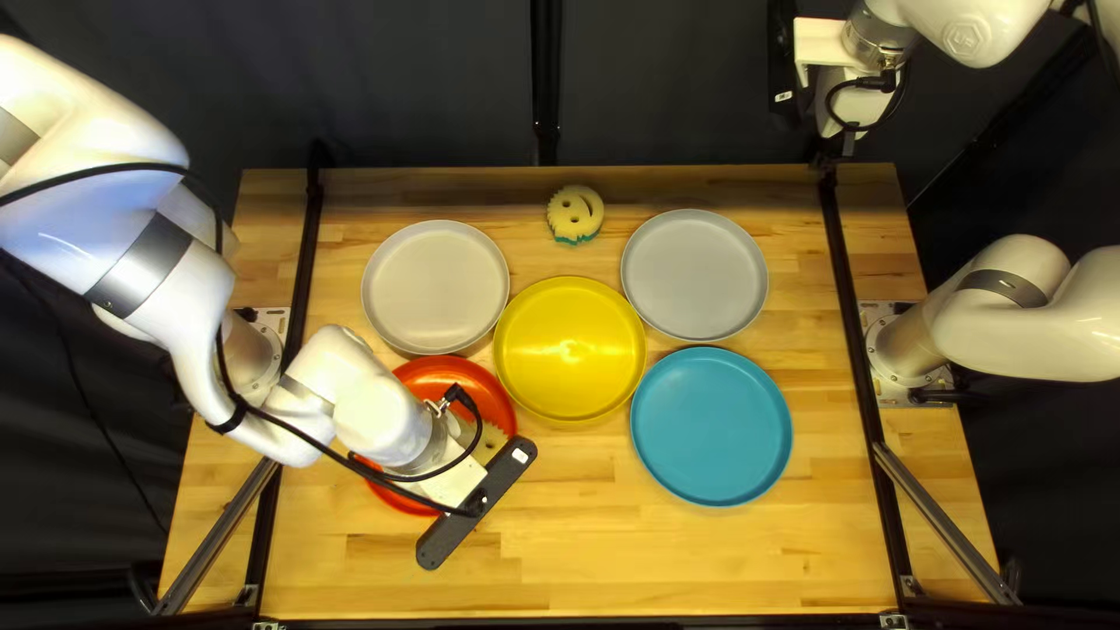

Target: Pick up sponge and scrub the plate

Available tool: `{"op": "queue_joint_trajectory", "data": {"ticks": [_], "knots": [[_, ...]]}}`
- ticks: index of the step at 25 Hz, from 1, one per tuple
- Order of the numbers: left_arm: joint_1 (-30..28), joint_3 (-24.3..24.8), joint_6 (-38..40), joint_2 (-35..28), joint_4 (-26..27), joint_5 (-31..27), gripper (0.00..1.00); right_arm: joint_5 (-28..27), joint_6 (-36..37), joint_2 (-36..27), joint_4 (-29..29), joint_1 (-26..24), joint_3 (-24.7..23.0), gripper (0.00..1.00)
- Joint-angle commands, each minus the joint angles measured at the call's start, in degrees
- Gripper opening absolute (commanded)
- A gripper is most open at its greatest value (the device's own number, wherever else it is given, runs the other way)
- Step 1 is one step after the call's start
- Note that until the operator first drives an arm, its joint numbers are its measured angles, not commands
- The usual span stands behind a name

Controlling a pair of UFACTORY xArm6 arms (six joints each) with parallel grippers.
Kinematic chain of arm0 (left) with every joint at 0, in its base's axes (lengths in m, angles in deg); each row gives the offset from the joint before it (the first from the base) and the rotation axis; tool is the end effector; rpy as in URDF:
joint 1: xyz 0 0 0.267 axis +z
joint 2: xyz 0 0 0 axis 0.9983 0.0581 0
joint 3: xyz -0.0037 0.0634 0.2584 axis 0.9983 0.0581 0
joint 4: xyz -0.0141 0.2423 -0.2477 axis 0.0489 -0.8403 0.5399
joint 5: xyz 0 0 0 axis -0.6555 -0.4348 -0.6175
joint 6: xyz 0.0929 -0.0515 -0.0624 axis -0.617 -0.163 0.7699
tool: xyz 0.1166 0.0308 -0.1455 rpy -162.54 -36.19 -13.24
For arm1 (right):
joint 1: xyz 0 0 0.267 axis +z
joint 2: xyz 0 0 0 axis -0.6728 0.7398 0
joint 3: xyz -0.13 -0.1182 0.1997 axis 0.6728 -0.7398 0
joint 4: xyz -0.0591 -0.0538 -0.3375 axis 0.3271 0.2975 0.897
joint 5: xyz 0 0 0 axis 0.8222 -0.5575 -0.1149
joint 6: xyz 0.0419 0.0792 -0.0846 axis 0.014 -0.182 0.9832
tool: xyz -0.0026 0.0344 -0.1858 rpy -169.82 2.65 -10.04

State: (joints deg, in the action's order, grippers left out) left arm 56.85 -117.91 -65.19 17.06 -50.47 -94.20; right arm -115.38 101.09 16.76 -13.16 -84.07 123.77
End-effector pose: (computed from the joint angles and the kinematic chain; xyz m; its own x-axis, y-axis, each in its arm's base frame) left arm 0.3660 -0.2029 0.0681 0.7049 -0.6984 0.1240 -0.6962 -0.7147 -0.0671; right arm 0.2227 -0.2112 0.2441 0.9938 -0.1060 -0.0326 -0.1054 -0.9943 0.0172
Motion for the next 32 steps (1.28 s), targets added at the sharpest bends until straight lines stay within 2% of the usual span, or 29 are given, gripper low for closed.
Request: {"op": "queue_joint_trajectory", "data": {"ticks": [1,7,16,26,32], "knots": [[-0.04,0.59,0.29,-0.61,-0.02,-0.07,0.00,0.00,0.00,0.00,0.00,0.00,0.00,1.00],[-2.15,2.84,3.53,-4.09,-0.76,-2.49,0.00,0.00,0.00,0.00,0.00,0.00,0.00,1.00],[-3.54,5.68,3.06,-0.29,1.63,3.82,0.00,0.00,0.00,0.00,0.00,0.00,0.00,1.00],[0.99,5.94,-4.60,3.79,4.99,8.33,0.00,0.00,0.00,0.00,0.00,0.00,0.00,1.00],[5.50,9.17,-9.64,1.00,6.71,8.36,0.00,0.00,0.00,0.00,0.00,0.00,0.00,1.00]]}}
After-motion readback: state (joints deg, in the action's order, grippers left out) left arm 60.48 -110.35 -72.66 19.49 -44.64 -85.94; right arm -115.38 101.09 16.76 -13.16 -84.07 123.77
